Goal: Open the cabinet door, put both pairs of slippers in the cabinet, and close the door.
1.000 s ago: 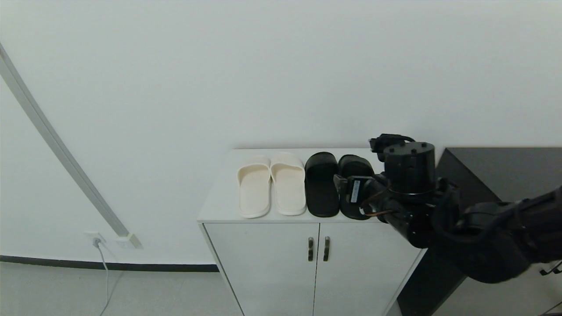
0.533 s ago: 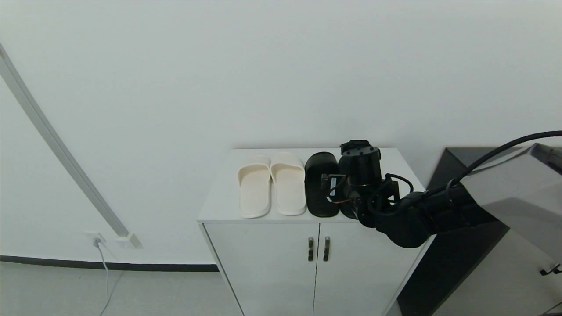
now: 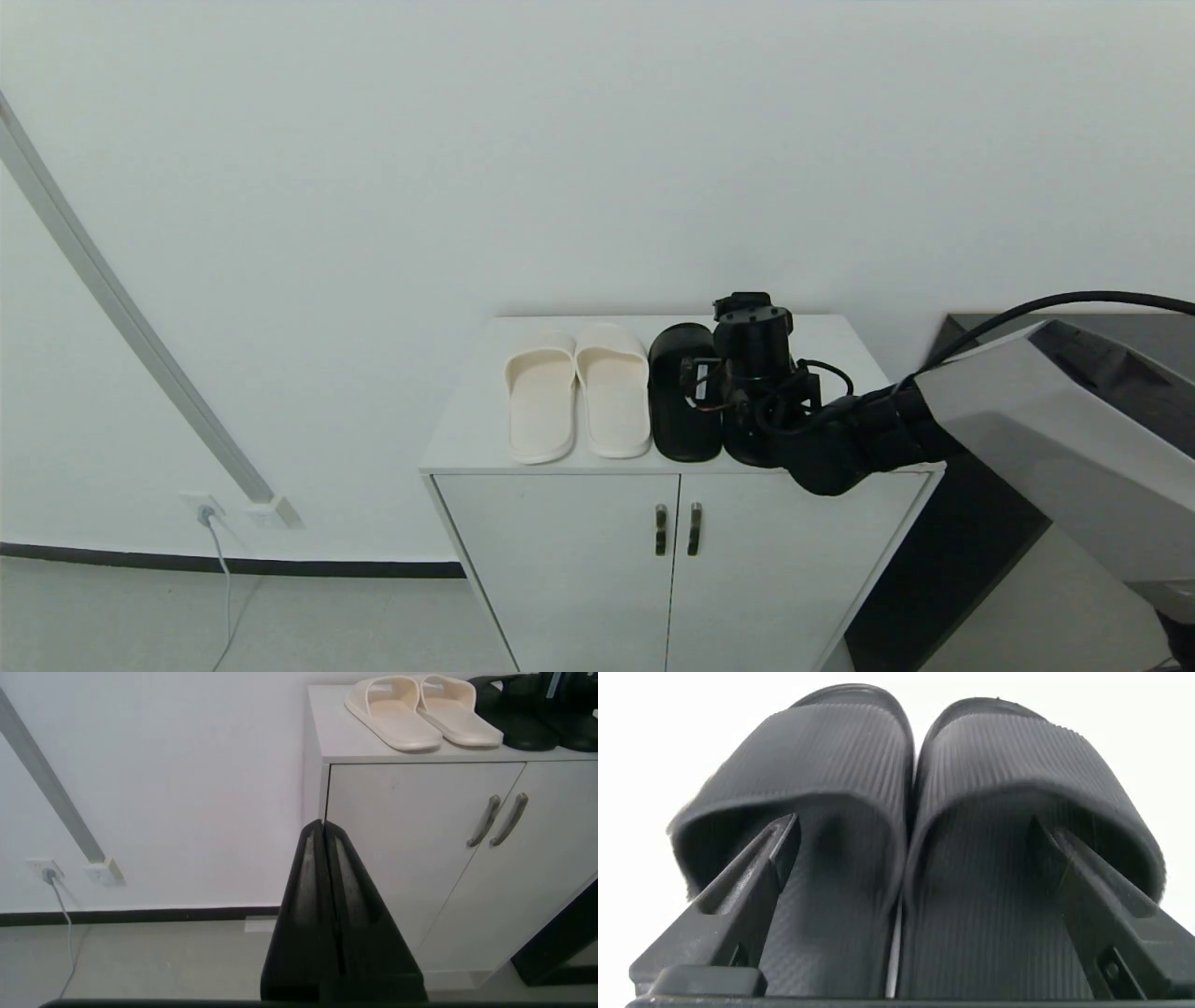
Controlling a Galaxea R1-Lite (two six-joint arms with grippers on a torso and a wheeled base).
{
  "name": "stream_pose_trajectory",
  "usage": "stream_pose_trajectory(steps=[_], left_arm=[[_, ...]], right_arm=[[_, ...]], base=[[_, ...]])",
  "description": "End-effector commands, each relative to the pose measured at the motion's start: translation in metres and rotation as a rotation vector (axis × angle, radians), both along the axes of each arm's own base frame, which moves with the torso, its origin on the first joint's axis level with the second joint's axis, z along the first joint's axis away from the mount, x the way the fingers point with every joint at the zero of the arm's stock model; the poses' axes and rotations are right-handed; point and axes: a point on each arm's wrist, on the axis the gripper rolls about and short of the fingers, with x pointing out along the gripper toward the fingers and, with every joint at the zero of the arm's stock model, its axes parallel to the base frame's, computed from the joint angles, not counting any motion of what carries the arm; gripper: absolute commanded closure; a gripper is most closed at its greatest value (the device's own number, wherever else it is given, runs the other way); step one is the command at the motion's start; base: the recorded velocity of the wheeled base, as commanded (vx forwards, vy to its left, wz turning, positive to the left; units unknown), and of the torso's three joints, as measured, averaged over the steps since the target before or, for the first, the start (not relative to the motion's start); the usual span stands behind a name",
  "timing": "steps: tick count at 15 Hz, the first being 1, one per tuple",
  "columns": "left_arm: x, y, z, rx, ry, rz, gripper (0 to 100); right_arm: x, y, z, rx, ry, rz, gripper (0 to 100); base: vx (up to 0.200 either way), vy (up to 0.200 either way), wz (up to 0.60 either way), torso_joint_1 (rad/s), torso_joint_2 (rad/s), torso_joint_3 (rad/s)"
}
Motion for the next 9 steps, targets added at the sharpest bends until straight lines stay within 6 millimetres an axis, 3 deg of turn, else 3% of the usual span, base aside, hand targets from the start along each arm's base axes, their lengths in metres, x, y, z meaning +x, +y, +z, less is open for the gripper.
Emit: stream_pose_trajectory(steps=[1,7,8,9], left_arm=[[0.0,0.0,0.0,0.0,0.0,0.0,100],[0.0,0.0,0.0,0.0,0.002,0.0,100],[0.0,0.0,0.0,0.0,0.0,0.0,100],[0.0,0.0,0.0,0.0,0.0,0.0,100]], right_arm=[[0.011,0.001,-0.006,-0.006,-0.009,-0.012,0],[0.029,0.004,-0.01,-0.01,-0.036,-0.021,0],[0.03,0.004,-0.009,-0.008,-0.041,-0.022,100],[0.031,0.004,-0.01,-0.011,-0.04,-0.022,100]], base=[[0.0,0.0,0.0,0.0,0.0,0.0],[0.0,0.0,0.0,0.0,0.0,0.0],[0.0,0.0,0.0,0.0,0.0,0.0],[0.0,0.0,0.0,0.0,0.0,0.0]])
